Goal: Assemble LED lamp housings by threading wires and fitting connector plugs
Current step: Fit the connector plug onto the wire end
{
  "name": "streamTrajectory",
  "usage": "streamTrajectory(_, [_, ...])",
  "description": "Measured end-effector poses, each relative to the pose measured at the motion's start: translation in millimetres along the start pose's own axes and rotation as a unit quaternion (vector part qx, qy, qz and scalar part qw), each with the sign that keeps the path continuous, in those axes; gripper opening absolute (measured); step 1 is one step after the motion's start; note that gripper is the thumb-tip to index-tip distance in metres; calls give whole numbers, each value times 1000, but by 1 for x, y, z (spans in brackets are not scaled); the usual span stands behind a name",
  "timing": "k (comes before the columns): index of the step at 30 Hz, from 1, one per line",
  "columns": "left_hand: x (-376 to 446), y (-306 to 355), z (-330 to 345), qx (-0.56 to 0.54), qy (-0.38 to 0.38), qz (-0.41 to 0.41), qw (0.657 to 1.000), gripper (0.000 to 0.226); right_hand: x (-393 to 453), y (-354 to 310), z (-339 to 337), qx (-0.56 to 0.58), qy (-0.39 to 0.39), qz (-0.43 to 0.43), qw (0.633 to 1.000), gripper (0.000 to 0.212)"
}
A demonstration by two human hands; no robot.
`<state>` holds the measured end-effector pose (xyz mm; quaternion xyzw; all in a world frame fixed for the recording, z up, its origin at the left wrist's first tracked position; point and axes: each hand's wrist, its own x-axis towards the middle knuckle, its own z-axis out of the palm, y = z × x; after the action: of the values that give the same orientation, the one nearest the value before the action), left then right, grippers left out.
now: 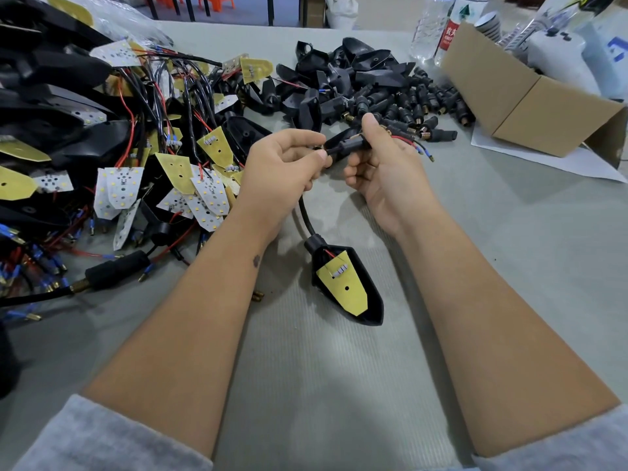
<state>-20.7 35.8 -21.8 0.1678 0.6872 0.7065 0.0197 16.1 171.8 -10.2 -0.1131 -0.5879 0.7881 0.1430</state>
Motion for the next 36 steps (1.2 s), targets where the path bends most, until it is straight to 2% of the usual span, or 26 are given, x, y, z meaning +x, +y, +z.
streamTrajectory(11, [-2,1,1,48,-6,34,998,19,-2,2,2,-33,-41,-18,998,26])
streamTrajectory(18, [-3,0,1,131,-34,35,990,3,-1,-1,-4,116,-3,-5,993,13])
streamTrajectory(21, [-3,0,1,140,-47,29,989,9,1,-2,-6,163,5,-4,987,9])
streamTrajectory(23, [-4,0,1,149,-58,28,987,11,2,-1,-7,142,8,-7,990,9])
streamTrajectory(29, [-4,2,2,137,-64,46,987,11,3,5,-3,-32,-19,-32,999,17])
streamTrajectory(36, [-5,2,2,133,-54,52,988,12,3,4,-3,-32,-28,-27,999,26])
